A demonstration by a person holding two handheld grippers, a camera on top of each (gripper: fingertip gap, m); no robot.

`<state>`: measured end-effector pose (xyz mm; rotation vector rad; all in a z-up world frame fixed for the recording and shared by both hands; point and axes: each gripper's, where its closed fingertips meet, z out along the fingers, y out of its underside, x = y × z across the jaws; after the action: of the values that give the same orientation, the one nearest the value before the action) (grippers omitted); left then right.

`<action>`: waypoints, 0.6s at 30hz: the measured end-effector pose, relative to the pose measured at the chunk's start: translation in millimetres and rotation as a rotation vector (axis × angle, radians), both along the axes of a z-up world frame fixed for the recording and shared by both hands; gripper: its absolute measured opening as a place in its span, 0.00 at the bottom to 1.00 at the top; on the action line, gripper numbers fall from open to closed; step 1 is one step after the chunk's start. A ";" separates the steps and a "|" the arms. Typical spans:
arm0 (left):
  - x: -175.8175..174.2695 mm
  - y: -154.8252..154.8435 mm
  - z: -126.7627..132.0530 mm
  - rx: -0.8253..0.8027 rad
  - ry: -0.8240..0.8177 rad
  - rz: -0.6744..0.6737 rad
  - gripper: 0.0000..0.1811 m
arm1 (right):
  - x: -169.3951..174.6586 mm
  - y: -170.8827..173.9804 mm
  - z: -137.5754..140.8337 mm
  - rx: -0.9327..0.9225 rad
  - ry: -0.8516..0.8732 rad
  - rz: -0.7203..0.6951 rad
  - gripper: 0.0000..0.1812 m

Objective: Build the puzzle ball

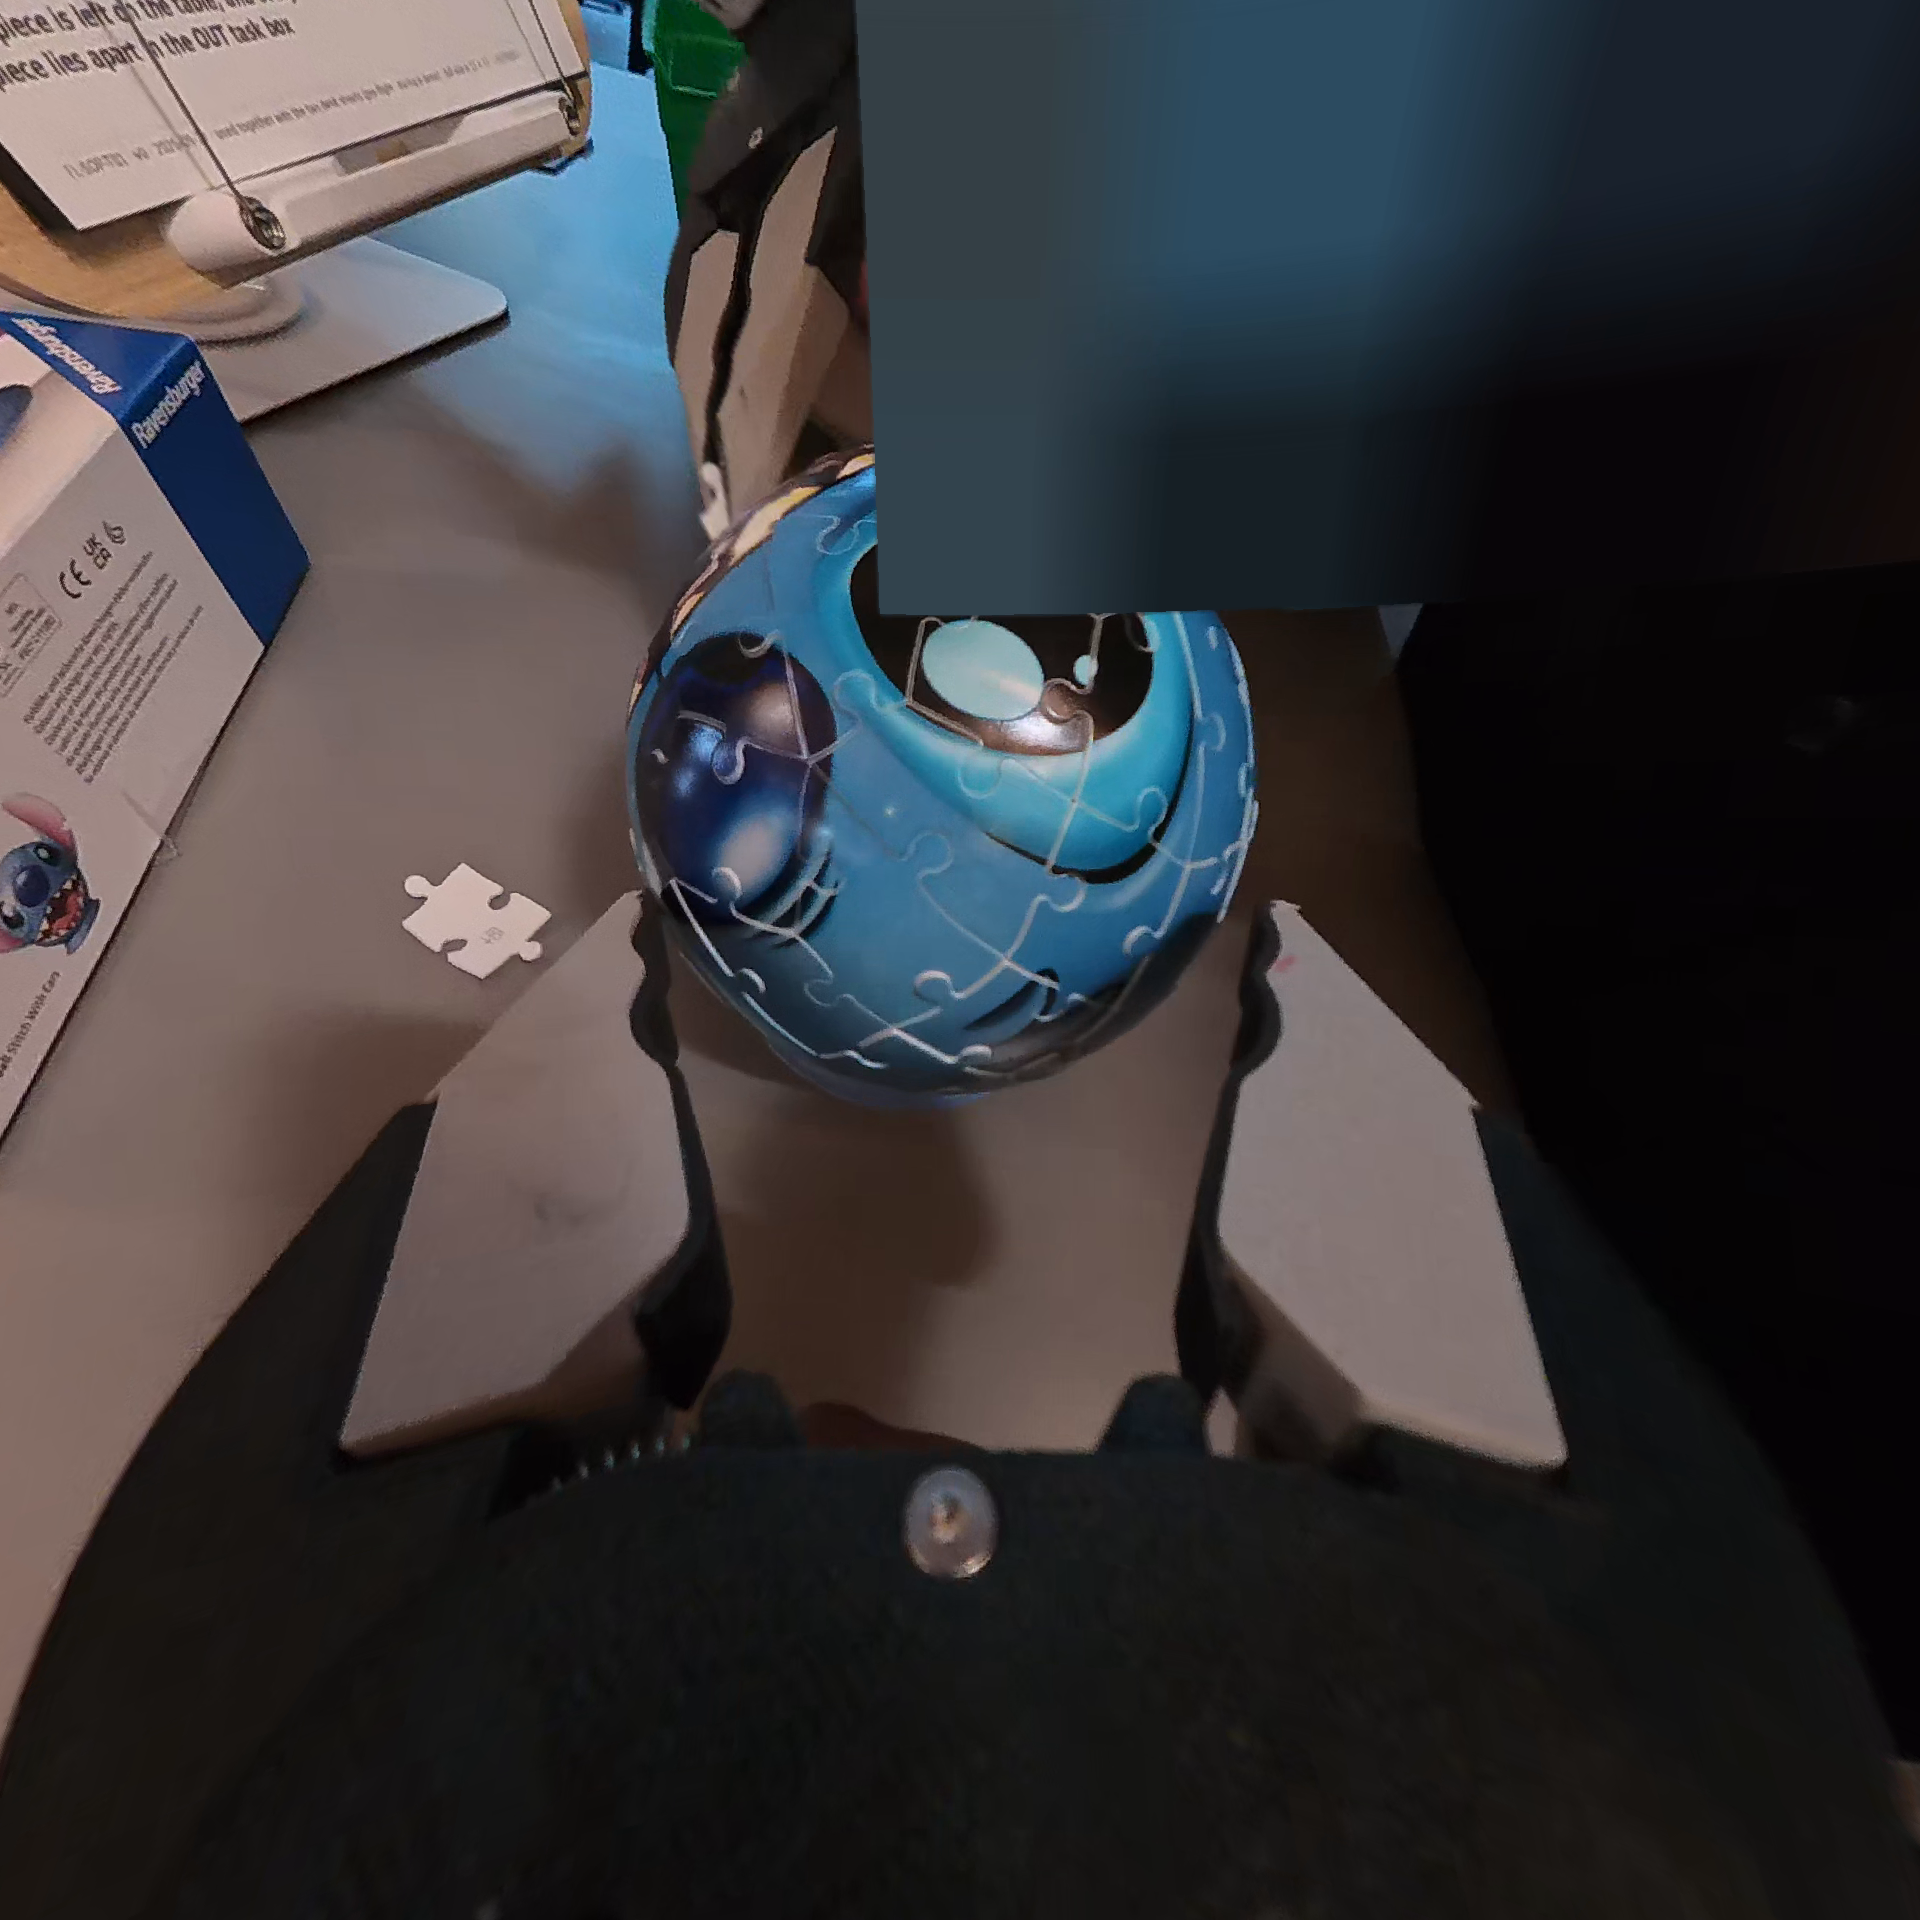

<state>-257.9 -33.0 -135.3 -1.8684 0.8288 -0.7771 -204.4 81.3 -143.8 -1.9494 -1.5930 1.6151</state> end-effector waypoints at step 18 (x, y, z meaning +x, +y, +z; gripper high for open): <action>31.9 -88.0 2.8 -0.006 -0.008 -0.068 0.52 | -11.9 9.7 52.4 0.055 0.354 -0.079 0.00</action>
<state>-226.0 -121.0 -132.5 -1.8497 0.8896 -0.8293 -216.3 91.0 -91.4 -1.5683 -1.3885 1.7446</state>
